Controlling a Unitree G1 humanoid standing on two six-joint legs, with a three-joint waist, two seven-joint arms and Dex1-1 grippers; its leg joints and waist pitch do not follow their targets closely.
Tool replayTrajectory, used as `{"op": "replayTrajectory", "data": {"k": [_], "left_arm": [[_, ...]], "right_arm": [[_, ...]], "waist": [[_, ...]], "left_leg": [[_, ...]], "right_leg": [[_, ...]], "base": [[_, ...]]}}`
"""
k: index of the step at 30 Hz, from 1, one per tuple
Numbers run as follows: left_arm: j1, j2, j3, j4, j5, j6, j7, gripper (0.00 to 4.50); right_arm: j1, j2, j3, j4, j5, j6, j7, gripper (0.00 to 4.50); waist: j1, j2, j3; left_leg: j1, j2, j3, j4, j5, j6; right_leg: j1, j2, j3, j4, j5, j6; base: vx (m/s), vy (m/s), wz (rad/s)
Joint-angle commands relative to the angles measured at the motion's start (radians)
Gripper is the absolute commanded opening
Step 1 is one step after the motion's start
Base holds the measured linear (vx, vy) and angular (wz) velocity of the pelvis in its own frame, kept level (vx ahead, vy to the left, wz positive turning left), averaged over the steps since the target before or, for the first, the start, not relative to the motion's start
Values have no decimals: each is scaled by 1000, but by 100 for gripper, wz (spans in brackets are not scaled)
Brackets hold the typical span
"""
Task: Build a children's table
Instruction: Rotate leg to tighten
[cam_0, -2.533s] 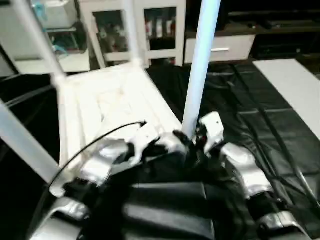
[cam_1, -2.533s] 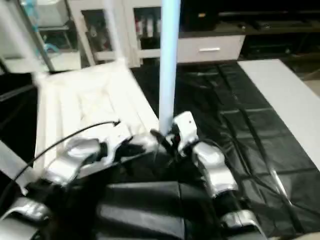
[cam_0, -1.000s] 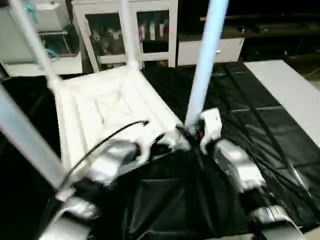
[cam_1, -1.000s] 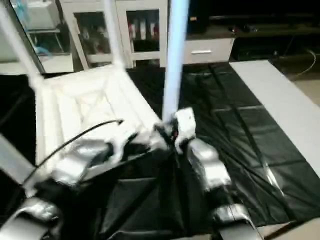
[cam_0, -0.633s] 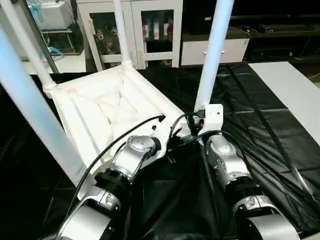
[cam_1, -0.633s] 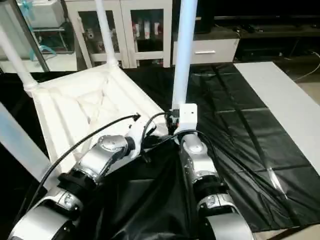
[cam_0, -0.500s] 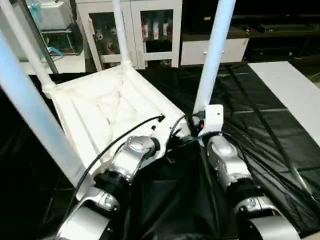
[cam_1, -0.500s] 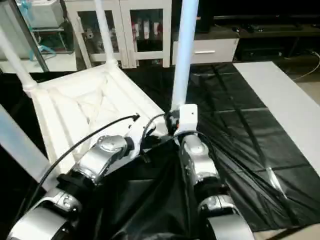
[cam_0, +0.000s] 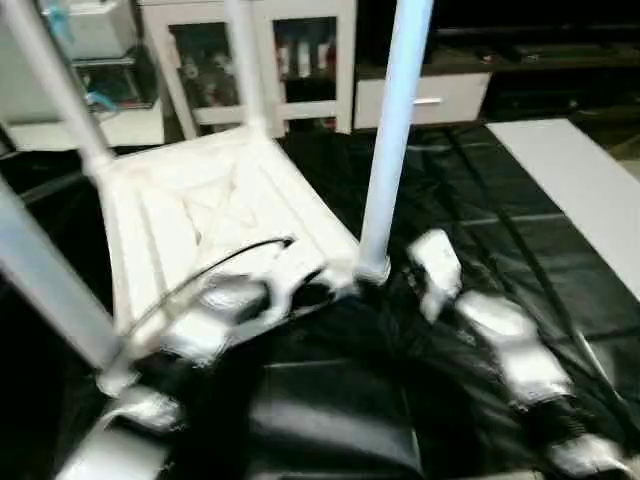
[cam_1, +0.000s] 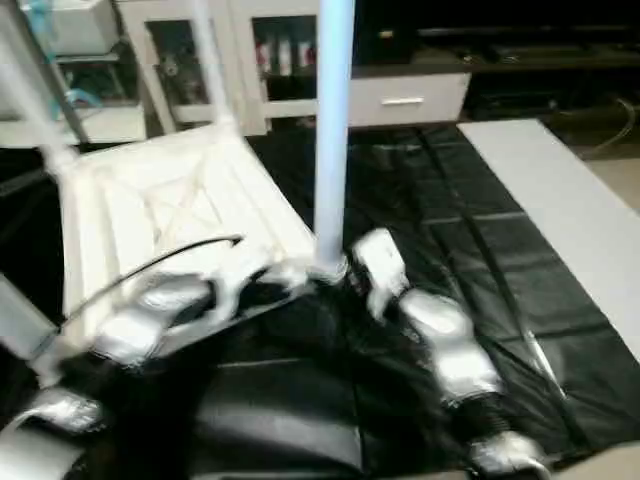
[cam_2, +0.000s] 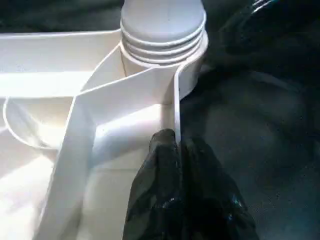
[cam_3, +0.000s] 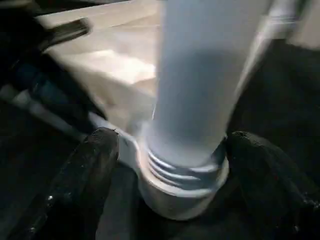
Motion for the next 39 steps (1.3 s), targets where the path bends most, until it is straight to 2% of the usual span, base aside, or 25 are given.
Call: {"op": "replayTrajectory", "data": {"k": [1, 2, 3, 5, 7, 10, 11, 13, 15, 17, 19, 22, 23, 25, 32, 34, 35, 36, 37, 38, 39], "left_arm": [[33, 6, -91, -22, -1, 22, -134, 0], [47, 33, -102, -61, -17, 52, -186, 0], [60, 58, -110, -96, -33, 72, -231, 0], [67, 70, -113, -115, -41, 79, -256, 0], [76, 80, -108, -134, -54, 89, -269, 0], [80, 89, -107, -140, -56, 91, -278, 0], [79, 89, -106, -138, -55, 89, -277, 0], [79, 87, -102, -135, -52, 86, -276, 0], [80, 88, -101, -145, -51, 96, -277, 0], [81, 89, -102, -155, -52, 105, -278, 0], [81, 90, -102, -157, -53, 108, -279, 0], [81, 93, -105, -156, -53, 109, -281, 0], [81, 93, -106, -154, -52, 108, -283, 0], [82, 94, -106, -152, -50, 107, -286, 0], [86, 92, -110, -158, -49, 121, -285, 0], [83, 70, -97, -149, -46, 126, -244, 0], [77, 53, -87, -140, -45, 131, -214, 0], [67, 28, -76, -125, -41, 137, -170, 0], [61, 13, -70, -116, -39, 140, -145, 0], [48, -15, -58, -98, -29, 153, -88, 0], [23, -62, -41, -60, -10, 167, 12, 0]], "right_arm": [[-4, -5, 27, -47, 15, 19, 53, 372], [8, -25, 33, -67, 22, 34, 88, 372], [18, -41, 37, -85, 32, 51, 120, 372], [23, -49, 37, -97, 39, 64, 141, 372], [31, -63, 42, -112, 50, 83, 171, 372], [41, -72, 49, -137, 60, 100, 189, 372], [42, -72, 51, -138, 60, 102, 192, 372], [45, -70, 56, -141, 59, 110, 201, 372], [48, -65, 56, -144, 60, 126, 213, 355], [49, -62, 52, -149, 72, 146, 220, 355], [49, -62, 51, -151, 77, 153, 222, 322], [49, -66, 49, -156, 81, 164, 223, 315], [50, -67, 47, -157, 82, 166, 223, 299], [50, -67, 44, -157, 83, 170, 224, 282], [42, -42, 30, -123, 55, 172, 160, 271], [11, 3, 5, -43, 17, 157, 31, 271], [2, 19, -1, -18, 2, 154, -15, 271], [-8, 39, -6, 7, -8, 153, -61, 271], [-12, 49, -8, 18, -13, 154, -83, 270], [-21, 69, -10, 34, -27, 152, -132, 270], [-36, 103, -15, 58, -48, 156, -214, 270]], "waist": [[6, -9, -50], [12, -6, -52], [17, -5, -53], [25, -3, -54], [25, -4, -53], [25, -4, -50], [24, -6, -47], [25, -7, -45], [24, -7, -44], [24, -5, -45], [23, -5, -47], [24, -4, -51], [24, -4, -51], [25, -4, -52], [23, -5, -50], [17, -7, -45], [10, -10, -42], [7, -10, -39], [-2, -10, -33], [-5, -10, -34], [-8, -10, -34]], "left_leg": [[-5, 56, -22, -65, -161, 106], [2, 58, -20, -63, -148, 107], [2, 60, -18, -59, -113, 118], [0, 59, -15, -54, -76, 132], [-3, 60, -16, -51, -63, 137], [0, 58, -14, -53, -104, 125], [-1, 59, -15, -57, -146, 103], [1, 58, -15, -61, -183, 81], [2, 58, -17, -62, -192, 68], [3, 58, -18, -63, -186, 63], [3, 57, -17, -61, -169, 65], [2, 55, -16, -55, -127, 84], [1, 55, -16, -54, -125, 87], [1, 55, -16, -53, -126, 89], [1, 55, -16, -55, -140, 77], [-1, 53, -17, -59, -174, 61], [-2, 51, -20, -64, -211, 44], [2, 52, -21, -67, -237, 35], [4, 49, -23, -69, -290, 16], [10, 48, -26, -68, -315, 3], [9, 50, -27, -70, -313, -1]], "right_leg": [[43, -56, 43, -57, -179, -245], [42, -55, 43, -52, -144, -258], [43, -51, 41, -42, -73, -277], [45, -53, 41, -32, 9, -299], [47, -53, 39, -28, 24, -305], [46, -56, 40, -36, -31, -299], [47, -59, 42, -42, -94, -285], [47, -61, 44, -49, -151, -269], [47, -61, 45, -51, -174, -258], [48, -60, 46, -49, -164, -255], [48, -58, 45, -46, -134, -260], [49, -57, 43, -39, -66, -275], [50, -57, 43, -39, -61, -278], [51, -58, 43, -38, -64, -280], [50, -58, 44, -41, -97, -273], [48, -61, 44, -48, -150, -266], [50, -61, 44, -54, -216, -249], [46, -60, 44, -58, -260, -240], [43, -61, 44, -70, -361, -216], [41, -64, 45, -78, -434, -189], [41, -64, 46, -78, -439, -182]], "base": [[60, 6, 2], [60, 6, 2], [53, 24, 1], [0, 0, 0], [0, 0, 0], [0, 0, 0], [0, 0, 0], [0, 0, 0], [0, 0, 0], [0, 0, 0], [0, 0, 0], [0, 0, 0], [0, 0, 0], [0, 0, 0], [0, 0, 0], [0, 0, 0], [0, 0, 0], [0, 0, 0], [-56, -7, -1], [-56, -7, -1], [-54, -1, -2]]}}
